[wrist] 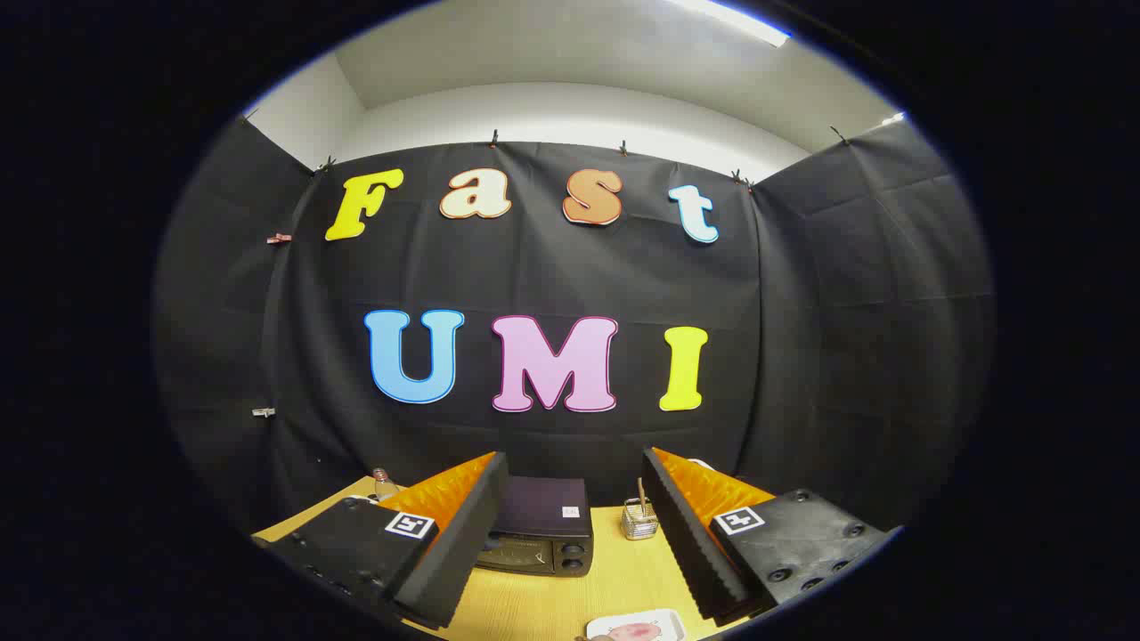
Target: Open the toaster oven, put the food inside, and close the toaster oven door.
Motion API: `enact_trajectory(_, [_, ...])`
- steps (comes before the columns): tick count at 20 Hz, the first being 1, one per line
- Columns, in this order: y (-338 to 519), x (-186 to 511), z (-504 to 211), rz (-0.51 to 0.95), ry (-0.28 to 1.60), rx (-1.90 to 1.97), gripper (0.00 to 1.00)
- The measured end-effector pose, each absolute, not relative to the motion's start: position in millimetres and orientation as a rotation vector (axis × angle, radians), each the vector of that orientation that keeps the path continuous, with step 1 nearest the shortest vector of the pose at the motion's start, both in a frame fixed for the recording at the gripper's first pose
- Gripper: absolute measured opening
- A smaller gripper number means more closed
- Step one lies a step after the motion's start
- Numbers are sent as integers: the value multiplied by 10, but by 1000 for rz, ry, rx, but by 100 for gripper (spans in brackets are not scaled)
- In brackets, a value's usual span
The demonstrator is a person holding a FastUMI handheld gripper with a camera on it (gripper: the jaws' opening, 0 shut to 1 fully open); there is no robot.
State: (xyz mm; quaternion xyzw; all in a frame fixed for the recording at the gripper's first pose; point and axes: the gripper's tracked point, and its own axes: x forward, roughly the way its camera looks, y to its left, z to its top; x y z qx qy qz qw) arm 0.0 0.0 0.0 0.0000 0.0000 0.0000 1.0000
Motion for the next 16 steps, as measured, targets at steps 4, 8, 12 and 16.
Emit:
enact_trajectory(4, [-28, -5, 21, -8, -13, -21, 98])
enact_trajectory(8, [12, -22, 32, 3, -20, -28, 98])
enact_trajectory(12, [15, -22, 15, 5, -18, -29, 98])
enact_trajectory(16, [18, -7, -8, 9, -10, -23, 98])
